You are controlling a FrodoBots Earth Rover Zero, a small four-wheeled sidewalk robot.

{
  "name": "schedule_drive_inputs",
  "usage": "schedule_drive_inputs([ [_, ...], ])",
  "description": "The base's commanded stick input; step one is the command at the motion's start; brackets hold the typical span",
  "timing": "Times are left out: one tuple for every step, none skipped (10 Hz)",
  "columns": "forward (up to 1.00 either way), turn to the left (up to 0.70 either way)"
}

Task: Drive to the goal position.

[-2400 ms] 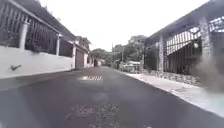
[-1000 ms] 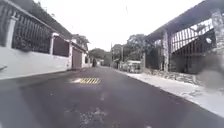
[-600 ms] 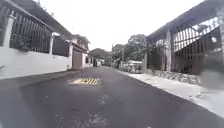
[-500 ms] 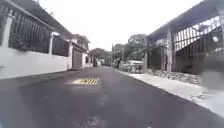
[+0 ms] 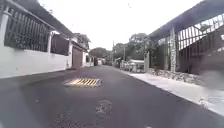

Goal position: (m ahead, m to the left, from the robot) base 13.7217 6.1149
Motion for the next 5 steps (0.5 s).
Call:
schedule_drive_inputs([
  [0.5,0.0],
  [0.5,0.0],
  [0.5,0.0],
  [0.5,0.0],
  [0.5,0.0],
])
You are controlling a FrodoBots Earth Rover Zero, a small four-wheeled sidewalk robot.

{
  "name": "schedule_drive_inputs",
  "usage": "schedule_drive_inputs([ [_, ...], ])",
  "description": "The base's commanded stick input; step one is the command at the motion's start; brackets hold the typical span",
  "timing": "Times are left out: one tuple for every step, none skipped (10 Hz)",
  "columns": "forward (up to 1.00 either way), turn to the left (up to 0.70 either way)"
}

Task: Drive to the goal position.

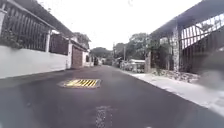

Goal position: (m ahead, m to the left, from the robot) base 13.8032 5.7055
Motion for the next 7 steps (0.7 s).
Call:
schedule_drive_inputs([
  [0.5,0.0],
  [0.5,0.0],
  [0.5,0.0],
  [0.5,0.0],
  [0.5,0.0],
  [0.5,0.0],
  [0.5,0.0],
])
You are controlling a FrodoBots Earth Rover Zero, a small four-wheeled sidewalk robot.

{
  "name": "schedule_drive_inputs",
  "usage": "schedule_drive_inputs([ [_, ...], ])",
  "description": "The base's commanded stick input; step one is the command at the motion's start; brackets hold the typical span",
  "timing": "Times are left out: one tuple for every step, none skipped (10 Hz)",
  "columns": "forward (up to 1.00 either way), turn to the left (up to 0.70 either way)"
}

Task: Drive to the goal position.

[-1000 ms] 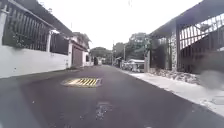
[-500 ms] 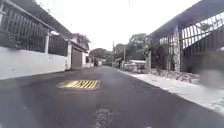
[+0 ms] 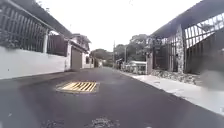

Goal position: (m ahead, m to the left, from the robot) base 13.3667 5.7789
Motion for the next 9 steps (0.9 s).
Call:
schedule_drive_inputs([
  [0.5,0.0],
  [0.5,0.0],
  [0.5,0.0],
  [0.5,0.0],
  [0.5,0.0],
  [0.5,0.0],
  [0.5,0.0],
  [0.5,0.0],
  [0.5,0.0],
])
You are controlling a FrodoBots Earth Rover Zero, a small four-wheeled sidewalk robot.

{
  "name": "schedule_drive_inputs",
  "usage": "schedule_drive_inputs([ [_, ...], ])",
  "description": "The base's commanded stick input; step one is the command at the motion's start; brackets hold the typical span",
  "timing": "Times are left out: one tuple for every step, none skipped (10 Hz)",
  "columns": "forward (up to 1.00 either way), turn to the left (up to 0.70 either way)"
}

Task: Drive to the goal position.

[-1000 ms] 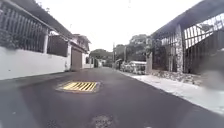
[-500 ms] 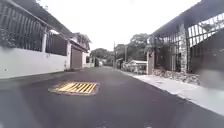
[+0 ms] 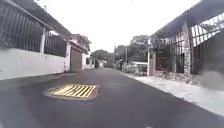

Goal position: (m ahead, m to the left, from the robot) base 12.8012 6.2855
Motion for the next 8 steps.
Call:
schedule_drive_inputs([
  [0.5,0.0],
  [0.5,0.0],
  [0.5,0.0],
  [0.5,0.0],
  [0.5,0.0],
  [0.5,0.0],
  [0.5,0.0],
  [0.5,0.0],
])
